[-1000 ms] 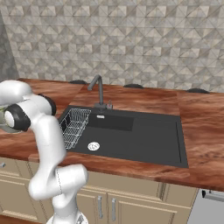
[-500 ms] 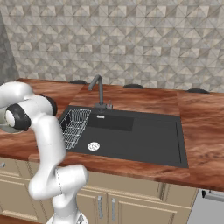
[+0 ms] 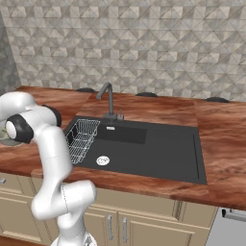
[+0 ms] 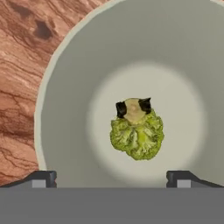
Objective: Pick the broccoli from the sink and place it in the bowl. Then pick the bowl and place it in the microwave. Then close the microwave door and press the start button.
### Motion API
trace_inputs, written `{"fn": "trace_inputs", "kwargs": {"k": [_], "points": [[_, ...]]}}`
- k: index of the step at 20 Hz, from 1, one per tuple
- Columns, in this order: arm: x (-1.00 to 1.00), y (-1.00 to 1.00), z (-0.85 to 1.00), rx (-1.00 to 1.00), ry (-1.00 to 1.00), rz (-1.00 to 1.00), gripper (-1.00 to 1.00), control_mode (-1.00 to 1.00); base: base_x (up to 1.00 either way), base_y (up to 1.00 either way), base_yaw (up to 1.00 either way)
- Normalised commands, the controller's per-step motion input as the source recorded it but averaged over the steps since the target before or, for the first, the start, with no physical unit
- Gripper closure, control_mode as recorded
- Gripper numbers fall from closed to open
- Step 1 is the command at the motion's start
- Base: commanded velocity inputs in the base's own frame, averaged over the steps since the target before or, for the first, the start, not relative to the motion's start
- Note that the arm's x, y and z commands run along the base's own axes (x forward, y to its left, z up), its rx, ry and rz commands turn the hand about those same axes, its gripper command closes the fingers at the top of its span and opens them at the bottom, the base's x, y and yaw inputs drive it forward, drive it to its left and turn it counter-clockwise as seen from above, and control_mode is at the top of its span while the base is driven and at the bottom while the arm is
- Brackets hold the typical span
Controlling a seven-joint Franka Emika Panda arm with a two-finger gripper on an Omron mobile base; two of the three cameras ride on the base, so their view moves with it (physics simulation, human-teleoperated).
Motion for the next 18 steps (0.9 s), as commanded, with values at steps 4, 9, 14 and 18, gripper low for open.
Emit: {"fn": "trace_inputs", "kwargs": {"k": [4, 9, 14, 18], "points": [[0.12, 0.0, -0.24, -0.04, 0.0, 0.08, -1.0, -1.0, 0.0, 0.0, 0.0], [0.0, -0.14, 0.06, 0.0, -0.01, 0.06, -1.0, -1.0, 0.0, 0.0, 0.0], [-0.04, -0.1, 0.1, 0.0, -0.01, 0.05, -1.0, -1.0, 0.0, 0.0, 0.0], [-0.09, -0.08, -0.01, 0.0, 0.0, 0.07, -1.0, -1.0, 0.0, 0.0, 0.0]]}}
